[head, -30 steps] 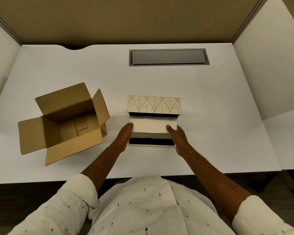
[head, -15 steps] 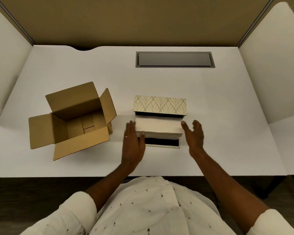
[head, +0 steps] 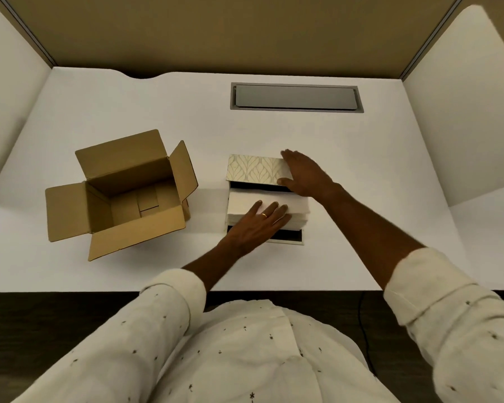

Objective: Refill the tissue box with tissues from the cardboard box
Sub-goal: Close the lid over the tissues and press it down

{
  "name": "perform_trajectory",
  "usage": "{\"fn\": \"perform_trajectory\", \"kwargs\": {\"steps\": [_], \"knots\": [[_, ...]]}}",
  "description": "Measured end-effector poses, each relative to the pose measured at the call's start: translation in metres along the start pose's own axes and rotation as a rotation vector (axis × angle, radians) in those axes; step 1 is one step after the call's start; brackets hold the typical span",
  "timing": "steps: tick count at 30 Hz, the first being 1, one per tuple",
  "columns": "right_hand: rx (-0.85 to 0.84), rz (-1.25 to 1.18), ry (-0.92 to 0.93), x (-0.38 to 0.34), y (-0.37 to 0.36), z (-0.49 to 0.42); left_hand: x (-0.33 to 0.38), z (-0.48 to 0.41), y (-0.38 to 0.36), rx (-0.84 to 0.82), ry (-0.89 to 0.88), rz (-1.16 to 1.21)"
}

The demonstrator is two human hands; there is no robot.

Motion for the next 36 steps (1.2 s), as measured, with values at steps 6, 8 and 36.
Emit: {"fn": "perform_trajectory", "kwargs": {"steps": [6, 8, 36], "knots": [[-0.062, 0.048, -0.027, 0.004, -0.003, 0.000, 0.003, -0.009, -0.007, -0.062, -0.059, -0.013], [-0.070, 0.057, -0.035, 0.004, -0.001, 0.001, 0.002, -0.010, -0.008, -0.047, -0.048, 0.005], [0.050, -0.030, -0.017, -0.002, -0.005, 0.018, -0.022, -0.008, -0.020, 0.008, 0.034, -0.017]]}}
Point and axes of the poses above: each hand's wrist, its own z-axis away from the middle knuckle, its own y-axis out of the back of the hand, x = y × z, the point moved 5 cm from there along -z, towards the middle knuckle, and after that the axes turned 15 degrees about -y, right-handed, at the moved point
